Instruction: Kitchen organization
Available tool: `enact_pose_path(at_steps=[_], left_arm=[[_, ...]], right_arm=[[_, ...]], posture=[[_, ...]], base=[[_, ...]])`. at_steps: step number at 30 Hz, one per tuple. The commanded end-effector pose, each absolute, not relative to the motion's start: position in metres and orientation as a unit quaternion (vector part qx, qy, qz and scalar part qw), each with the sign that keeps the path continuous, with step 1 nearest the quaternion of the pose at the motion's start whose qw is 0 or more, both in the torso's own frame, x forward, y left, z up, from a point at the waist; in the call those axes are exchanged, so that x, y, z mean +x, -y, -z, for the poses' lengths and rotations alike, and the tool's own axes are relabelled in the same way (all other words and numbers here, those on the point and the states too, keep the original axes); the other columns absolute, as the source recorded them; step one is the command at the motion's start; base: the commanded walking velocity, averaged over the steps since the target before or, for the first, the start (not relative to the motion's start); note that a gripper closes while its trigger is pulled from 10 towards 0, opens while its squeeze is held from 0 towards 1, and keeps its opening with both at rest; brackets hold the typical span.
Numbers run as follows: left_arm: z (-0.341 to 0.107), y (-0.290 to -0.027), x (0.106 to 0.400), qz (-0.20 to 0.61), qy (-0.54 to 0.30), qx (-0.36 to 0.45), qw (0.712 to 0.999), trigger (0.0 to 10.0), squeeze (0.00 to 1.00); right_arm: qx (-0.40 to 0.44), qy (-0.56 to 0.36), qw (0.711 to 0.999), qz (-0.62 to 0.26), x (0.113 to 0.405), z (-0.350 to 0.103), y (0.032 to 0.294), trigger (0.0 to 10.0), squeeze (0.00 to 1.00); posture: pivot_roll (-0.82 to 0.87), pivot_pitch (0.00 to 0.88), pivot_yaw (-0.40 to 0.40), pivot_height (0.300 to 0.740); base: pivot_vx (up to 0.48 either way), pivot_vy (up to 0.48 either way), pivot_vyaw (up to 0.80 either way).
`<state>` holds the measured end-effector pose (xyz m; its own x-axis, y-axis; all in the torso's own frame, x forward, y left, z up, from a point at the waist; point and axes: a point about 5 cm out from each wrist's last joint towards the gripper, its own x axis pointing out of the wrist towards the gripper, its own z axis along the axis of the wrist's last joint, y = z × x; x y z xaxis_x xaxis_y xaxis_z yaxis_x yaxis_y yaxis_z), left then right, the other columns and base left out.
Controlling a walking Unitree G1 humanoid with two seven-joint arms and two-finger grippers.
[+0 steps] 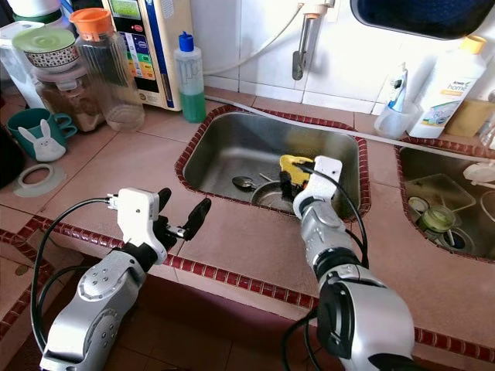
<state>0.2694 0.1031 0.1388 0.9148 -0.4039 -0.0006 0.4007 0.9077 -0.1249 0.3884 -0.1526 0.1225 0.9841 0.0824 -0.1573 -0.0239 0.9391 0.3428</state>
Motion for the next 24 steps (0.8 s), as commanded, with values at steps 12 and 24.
enact_pose_path(at_steps=[12,24], left_arm=[[-0.146,-0.147,0.285,0.089,0.024,-0.042,0.995,10.0,1.00],[-0.140,-0.159,0.291,0.030,0.009,0.002,0.999,10.0,0.00]], right_arm=[[0.064,0.069,0.986,-0.140,0.393,-0.173,0.142,10.0,1.00],[0.031,0.115,0.982,-0.144,0.371,-0.173,0.148,10.0,1.00]], posture=[[0.13,0.000,-0.001,0.740],[0.10,0.000,0.015,0.740]], base=[[0.000,0.000,0.00],[0.000,0.000,0.00]])
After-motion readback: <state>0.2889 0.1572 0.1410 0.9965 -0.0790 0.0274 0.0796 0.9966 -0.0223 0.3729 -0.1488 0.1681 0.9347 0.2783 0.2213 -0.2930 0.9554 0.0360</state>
